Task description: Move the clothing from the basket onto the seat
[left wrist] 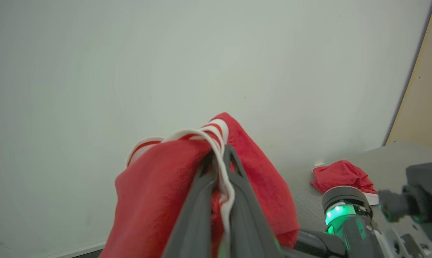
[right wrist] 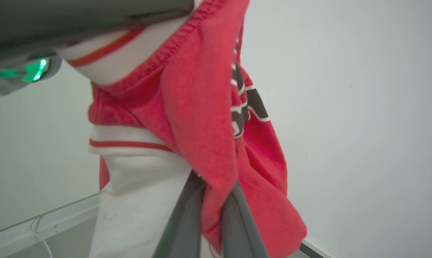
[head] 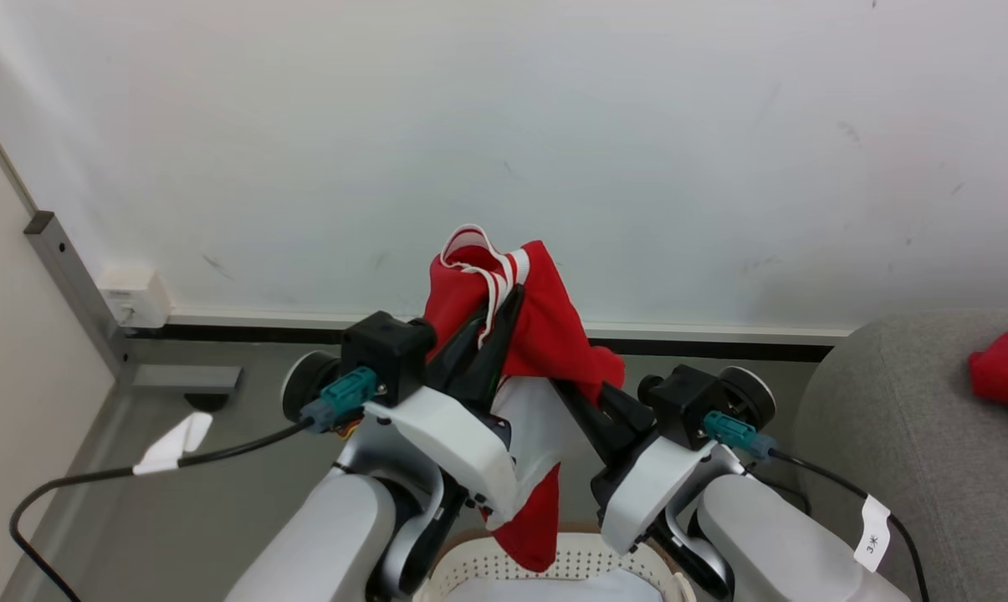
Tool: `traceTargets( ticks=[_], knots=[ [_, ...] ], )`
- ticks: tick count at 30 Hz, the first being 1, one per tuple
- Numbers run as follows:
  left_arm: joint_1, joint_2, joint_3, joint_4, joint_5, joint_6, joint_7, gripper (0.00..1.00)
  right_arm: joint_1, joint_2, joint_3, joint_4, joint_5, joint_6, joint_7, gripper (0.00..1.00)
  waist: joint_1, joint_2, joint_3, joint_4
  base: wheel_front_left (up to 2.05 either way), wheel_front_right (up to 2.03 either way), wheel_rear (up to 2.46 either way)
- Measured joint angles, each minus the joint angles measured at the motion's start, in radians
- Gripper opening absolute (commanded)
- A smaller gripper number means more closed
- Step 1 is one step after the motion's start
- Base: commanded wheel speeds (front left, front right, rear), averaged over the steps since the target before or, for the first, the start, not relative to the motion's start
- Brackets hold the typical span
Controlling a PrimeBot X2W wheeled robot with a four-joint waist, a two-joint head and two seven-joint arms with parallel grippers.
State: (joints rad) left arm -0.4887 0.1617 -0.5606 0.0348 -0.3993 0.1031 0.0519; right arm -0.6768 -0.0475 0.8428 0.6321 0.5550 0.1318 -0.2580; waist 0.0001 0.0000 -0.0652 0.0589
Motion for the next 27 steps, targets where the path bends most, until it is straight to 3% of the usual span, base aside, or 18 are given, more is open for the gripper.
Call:
traceTargets(
  ticks=[3,4,5,6,27],
  knots=[
    [0.0,0.005,0.002,0.002,0.0,0.004,0.0,0.04,0.0,0.0,-0.011,0.004,0.0,0.0,0.0,0.0,-0.0001,0.0,-0.002,-0.003,0.0,0.0,0.0],
    [0.0,0.007,0.002,0.002,0.0,0.005,0.0,0.29,0.0,0.0,-0.015,0.004,0.0,0.0,0.0,0.0,0.0,0.0,-0.002,-0.005,0.0,0.0,0.0],
    [0.0,0.008,0.002,0.002,0.0,0.01,0.0,0.85,0.001,0.0,-0.02,0.004,-0.001,0.0,0.0,0.0,0.0,0.0,-0.002,-0.007,0.0,0.0,0.0],
    [0.0,0.008,0.002,0.002,0.0,0.011,0.0,1.0,0.002,0.0,-0.026,0.003,-0.002,0.0,0.0,0.0,0.0,0.0,-0.002,-0.008,0.0,0.0,0.0],
    [0.005,0.022,-0.011,0.004,-0.001,0.021,0.004,1.0,0.013,0.0,-0.122,-0.01,-0.039,0.0,0.0,0.0,0.0,0.0,-0.005,-0.029,0.0,0.0,0.0]
  ],
)
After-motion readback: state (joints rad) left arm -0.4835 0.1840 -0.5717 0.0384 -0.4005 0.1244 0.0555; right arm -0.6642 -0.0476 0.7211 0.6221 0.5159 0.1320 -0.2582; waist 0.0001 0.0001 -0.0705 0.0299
